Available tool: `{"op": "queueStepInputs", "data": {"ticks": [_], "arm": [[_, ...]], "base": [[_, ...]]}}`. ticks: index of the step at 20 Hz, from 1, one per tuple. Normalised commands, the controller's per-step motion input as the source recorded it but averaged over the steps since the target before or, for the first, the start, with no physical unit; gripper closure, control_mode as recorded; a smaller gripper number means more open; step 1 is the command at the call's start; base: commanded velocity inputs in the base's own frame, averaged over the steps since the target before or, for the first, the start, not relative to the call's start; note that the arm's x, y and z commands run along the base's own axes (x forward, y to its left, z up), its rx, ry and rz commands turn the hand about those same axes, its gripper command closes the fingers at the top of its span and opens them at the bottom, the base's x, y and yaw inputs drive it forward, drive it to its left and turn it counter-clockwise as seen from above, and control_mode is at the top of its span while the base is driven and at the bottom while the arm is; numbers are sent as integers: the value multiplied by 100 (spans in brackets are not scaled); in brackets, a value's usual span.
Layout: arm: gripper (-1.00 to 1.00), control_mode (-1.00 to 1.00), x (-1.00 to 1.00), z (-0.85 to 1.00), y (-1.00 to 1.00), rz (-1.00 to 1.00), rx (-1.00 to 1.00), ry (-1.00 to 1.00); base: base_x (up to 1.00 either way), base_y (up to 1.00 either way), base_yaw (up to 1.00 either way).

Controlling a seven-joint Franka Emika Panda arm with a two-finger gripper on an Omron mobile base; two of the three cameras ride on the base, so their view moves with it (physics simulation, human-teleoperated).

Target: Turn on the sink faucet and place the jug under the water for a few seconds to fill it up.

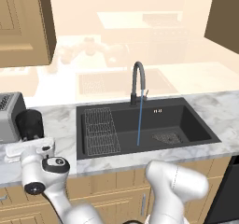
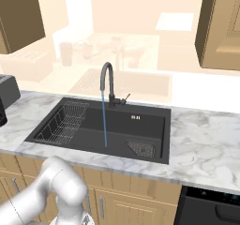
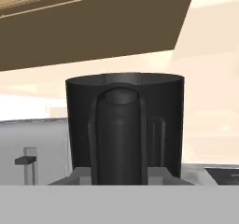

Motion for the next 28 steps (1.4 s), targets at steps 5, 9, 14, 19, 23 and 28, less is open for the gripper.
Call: {"op": "queueStepInputs", "data": {"ticks": [5,9,14,19,23,28], "arm": [[100,-100,-35,41,-56,-26,6,3],[100,-100,-28,14,-94,-31,3,2],[100,-100,-2,1,-100,-30,0,0],[100,-100,14,2,-98,-29,0,3],[100,-100,36,6,-95,-24,0,10],[100,-100,45,1,-80,-19,0,13]], "base": [[0,0,0],[0,0,0],[0,0,0],[0,0,0],[0,0,0],[0,0,0]]}}
